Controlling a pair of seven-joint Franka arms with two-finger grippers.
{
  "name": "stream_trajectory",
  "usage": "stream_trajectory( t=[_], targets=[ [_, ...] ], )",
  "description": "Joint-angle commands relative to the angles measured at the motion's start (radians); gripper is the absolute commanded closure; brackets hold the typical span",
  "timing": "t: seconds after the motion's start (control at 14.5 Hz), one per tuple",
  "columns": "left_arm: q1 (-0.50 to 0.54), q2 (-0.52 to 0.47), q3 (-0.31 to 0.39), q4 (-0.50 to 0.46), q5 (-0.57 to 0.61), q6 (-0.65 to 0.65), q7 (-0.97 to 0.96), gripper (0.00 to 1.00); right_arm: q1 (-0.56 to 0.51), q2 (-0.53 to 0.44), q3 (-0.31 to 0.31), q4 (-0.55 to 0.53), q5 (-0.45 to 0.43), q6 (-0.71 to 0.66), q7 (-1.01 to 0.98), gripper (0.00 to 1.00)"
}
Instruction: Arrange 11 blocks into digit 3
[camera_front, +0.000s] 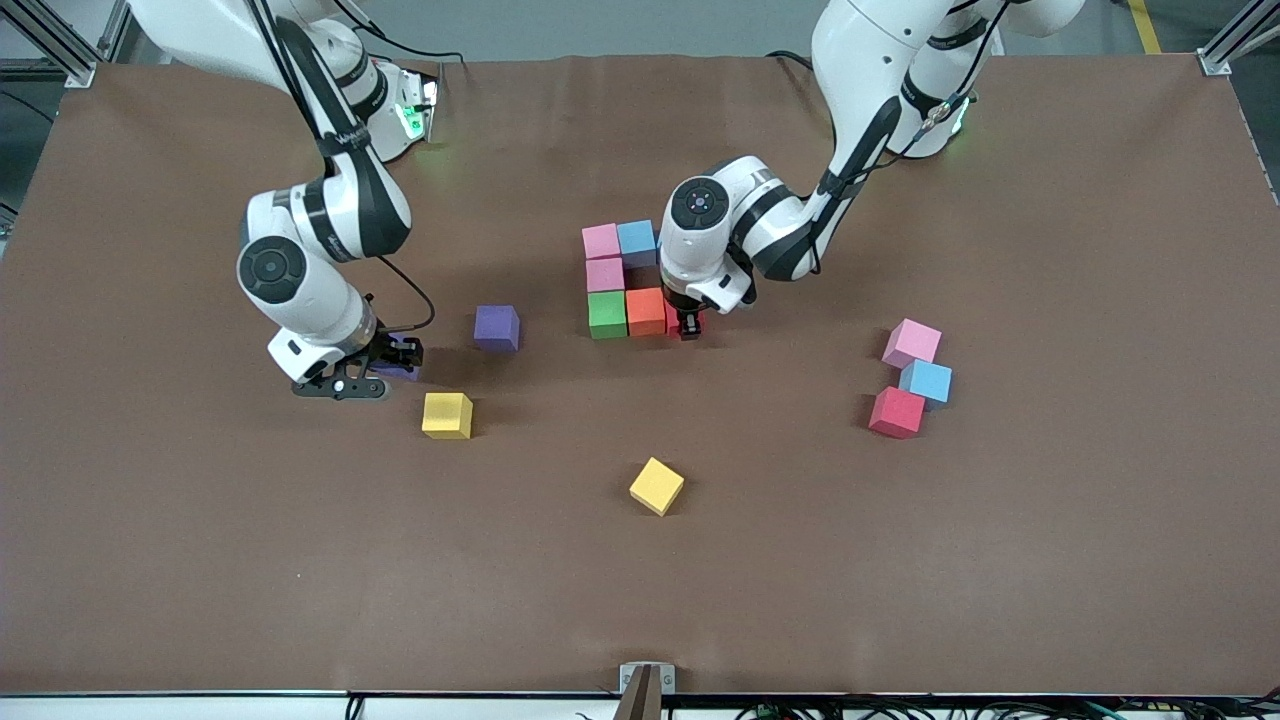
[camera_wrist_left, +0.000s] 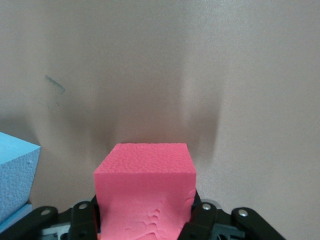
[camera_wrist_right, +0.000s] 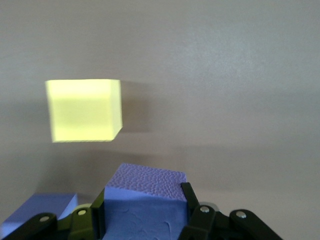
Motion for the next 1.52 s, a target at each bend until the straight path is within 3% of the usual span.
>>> stream_trajectory(
  t=[0.0,0.28,0.41,0.48,0.55,1.04,1.45],
  targets=[
    [-0.017,0.026,0.002,0.006,0.003,-0.013,-0.016,0.56,0.069,0.001,0.002,0.113,0.012,-0.117,-0.009,0.89],
    [-0.017,0.023,0.002,0.012,0.005,-0.013,-0.016,0.55,0.163,0.044,0.002,0.199,0.026,-0.105,-0.006,0.89],
    [-0.020,0.021,0.004,0.012,0.006,-0.013,-0.008,0.36,0.195,0.087,0.002,0.255,0.043,-0.107,-0.004,0.90],
    [-0.020,0.017,0.004,0.012,0.006,-0.014,-0.008,0.10,0.208,0.110,0.002,0.284,0.043,-0.107,-0.003,0.90],
    [-0.019,0.006,0.004,0.011,0.008,-0.022,-0.007,0.00,0.226,0.133,0.002,0.313,0.043,-0.107,-0.003,0.91],
    [0.006,-0.164,-0.007,0.014,0.008,-0.227,0.065,0.00,0.315,0.315,0.002,0.480,0.043,-0.067,0.057,0.93],
    [0.174,-0.259,-0.005,0.028,0.009,-0.370,0.326,0.00,0.356,0.380,0.002,0.482,0.043,-0.002,0.060,0.94]
  ],
)
